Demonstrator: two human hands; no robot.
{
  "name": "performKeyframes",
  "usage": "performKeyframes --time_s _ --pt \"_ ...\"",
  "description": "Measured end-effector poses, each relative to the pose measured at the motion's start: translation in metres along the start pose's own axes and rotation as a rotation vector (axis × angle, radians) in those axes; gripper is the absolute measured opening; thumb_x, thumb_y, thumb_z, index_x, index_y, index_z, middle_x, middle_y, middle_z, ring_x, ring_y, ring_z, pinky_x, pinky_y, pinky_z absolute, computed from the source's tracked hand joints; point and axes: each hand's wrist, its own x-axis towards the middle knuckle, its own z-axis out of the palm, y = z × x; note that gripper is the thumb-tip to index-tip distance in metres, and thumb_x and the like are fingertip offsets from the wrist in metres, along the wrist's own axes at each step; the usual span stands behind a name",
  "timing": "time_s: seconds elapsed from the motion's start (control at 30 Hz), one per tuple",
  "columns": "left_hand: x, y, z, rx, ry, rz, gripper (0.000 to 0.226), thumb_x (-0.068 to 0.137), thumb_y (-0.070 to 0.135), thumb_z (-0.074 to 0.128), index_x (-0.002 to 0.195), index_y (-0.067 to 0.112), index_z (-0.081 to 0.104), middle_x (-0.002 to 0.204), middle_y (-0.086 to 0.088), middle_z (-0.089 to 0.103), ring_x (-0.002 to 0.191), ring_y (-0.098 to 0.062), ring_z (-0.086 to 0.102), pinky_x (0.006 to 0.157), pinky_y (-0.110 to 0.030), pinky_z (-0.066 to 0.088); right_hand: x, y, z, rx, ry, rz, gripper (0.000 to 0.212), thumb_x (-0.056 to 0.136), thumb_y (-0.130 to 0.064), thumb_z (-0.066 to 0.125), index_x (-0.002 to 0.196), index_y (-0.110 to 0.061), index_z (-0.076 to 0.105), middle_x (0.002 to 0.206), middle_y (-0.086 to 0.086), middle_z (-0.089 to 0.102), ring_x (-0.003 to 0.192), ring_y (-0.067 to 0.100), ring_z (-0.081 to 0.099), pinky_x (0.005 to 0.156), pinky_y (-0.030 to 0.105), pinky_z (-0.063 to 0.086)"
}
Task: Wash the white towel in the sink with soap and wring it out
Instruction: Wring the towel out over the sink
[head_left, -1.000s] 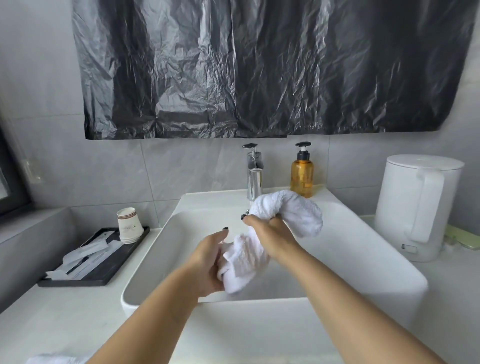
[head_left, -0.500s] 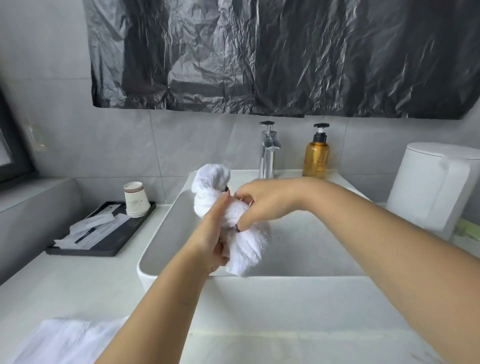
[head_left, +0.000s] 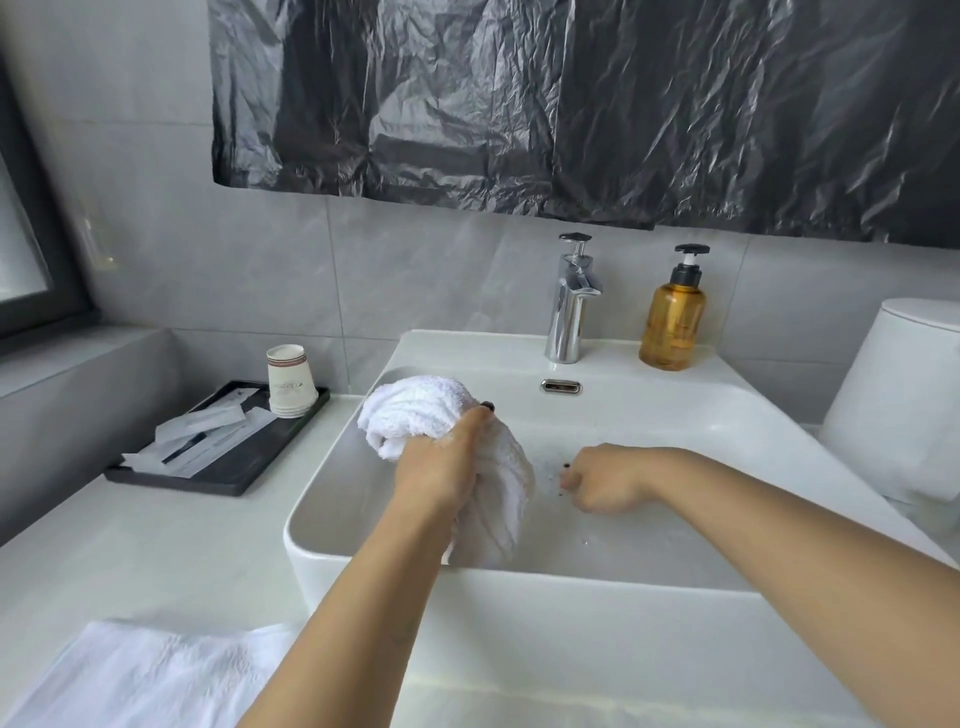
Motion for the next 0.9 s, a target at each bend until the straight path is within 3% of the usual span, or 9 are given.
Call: performKeyframes --time_s 0.07,0.17,0.27,0.4,0.53,0.67,0.73,0.8,0.9 --pt "-0.001 -0.001 0.004 -0.012 -0.03 -0.015 0.04 0.084 0.05 0.07 0.104 0.016 0.067 0.088 0.0 0.068 0.081 -0.015 0.063 0.066 -0.029 0.044 0.009 0.001 -0.001 -0.011 -0.025 0.025 0.009 0.085 -0.013 0.047 0.078 -0.014 0.054 0.084 0.002 0.053 0.082 0.023 0.05 0.056 0.025 0.036" --pt "-0.004 0.001 0.01 0.031 -0.065 -0.014 0.039 0.083 0.05 0.071 0.104 0.018 0.07 0.088 0.0 0.069 0.079 -0.016 0.064 0.063 -0.029 0.044 0.026 -0.001 -0.001 0.003 0.002 0.058 0.012 0.075 -0.026 0.055 0.069 -0.015 0.054 0.078 0.004 0.053 0.078 0.025 0.055 0.062 0.026 0.041" --pt "-0.004 -0.001 0.015 0.143 -0.102 0.008 0.043 0.082 0.052 0.07 0.108 0.018 0.069 0.099 -0.002 0.072 0.089 -0.021 0.069 0.076 -0.032 0.053 0.021 -0.004 0.002 0.043 0.02 0.058 0.015 0.066 -0.033 0.053 0.064 -0.018 0.05 0.077 0.003 0.052 0.075 0.024 0.052 0.066 0.031 0.04" --pt "-0.006 -0.003 0.013 0.218 -0.09 0.008 0.042 0.081 0.051 0.07 0.105 0.017 0.066 0.099 -0.003 0.073 0.092 -0.024 0.07 0.091 -0.039 0.055 0.002 0.01 0.012 0.286 0.128 0.028 0.015 0.07 -0.025 0.056 0.075 -0.013 0.063 0.08 -0.001 0.056 0.08 0.021 0.051 0.065 0.03 0.038" --pt "-0.008 -0.002 0.012 0.164 -0.097 -0.029 0.048 0.078 0.054 0.071 0.108 0.016 0.066 0.098 -0.005 0.074 0.09 -0.026 0.07 0.091 -0.039 0.055 -0.018 0.023 0.002 0.345 0.409 -0.044 0.023 0.087 -0.024 0.061 0.105 -0.018 0.074 0.105 -0.003 0.067 0.101 0.016 0.059 0.088 0.027 0.047" --pt "-0.007 -0.002 0.012 0.128 -0.097 -0.017 0.056 0.074 0.059 0.071 0.109 0.016 0.066 0.101 -0.007 0.073 0.091 -0.027 0.07 0.09 -0.04 0.055 -0.037 0.025 -0.049 0.523 0.927 -0.118 0.01 0.089 -0.017 0.064 0.084 -0.021 0.071 0.076 -0.006 0.066 0.076 0.015 0.063 0.069 0.025 0.047" --pt "-0.007 -0.003 0.013 0.135 -0.103 -0.008 0.05 0.077 0.057 0.07 0.106 0.016 0.065 0.1 -0.007 0.072 0.091 -0.027 0.069 0.09 -0.041 0.055 -0.04 0.024 -0.079 0.481 1.139 -0.087 0.011 0.088 -0.019 0.063 0.083 -0.022 0.072 0.071 -0.008 0.064 0.075 0.016 0.063 0.07 0.026 0.049" --pt "-0.006 -0.004 0.013 0.146 -0.114 -0.004 0.053 0.074 0.059 0.071 0.105 0.017 0.066 0.1 -0.007 0.072 0.091 -0.026 0.069 0.088 -0.039 0.056 -0.039 0.022 -0.104 0.381 1.247 -0.054 0.011 0.089 -0.023 0.061 0.086 -0.022 0.072 0.081 -0.005 0.069 0.083 0.018 0.064 0.076 0.031 0.051" --pt "-0.006 -0.005 0.012 0.145 -0.125 0.004 0.045 0.076 0.056 0.072 0.099 0.018 0.066 0.098 -0.007 0.072 0.088 -0.026 0.069 0.082 -0.036 0.055 -0.024 0.02 -0.128 0.231 1.287 -0.032 0.014 0.091 -0.021 0.059 0.098 -0.019 0.072 0.1 0.002 0.07 0.096 0.026 0.061 0.079 0.037 0.051"
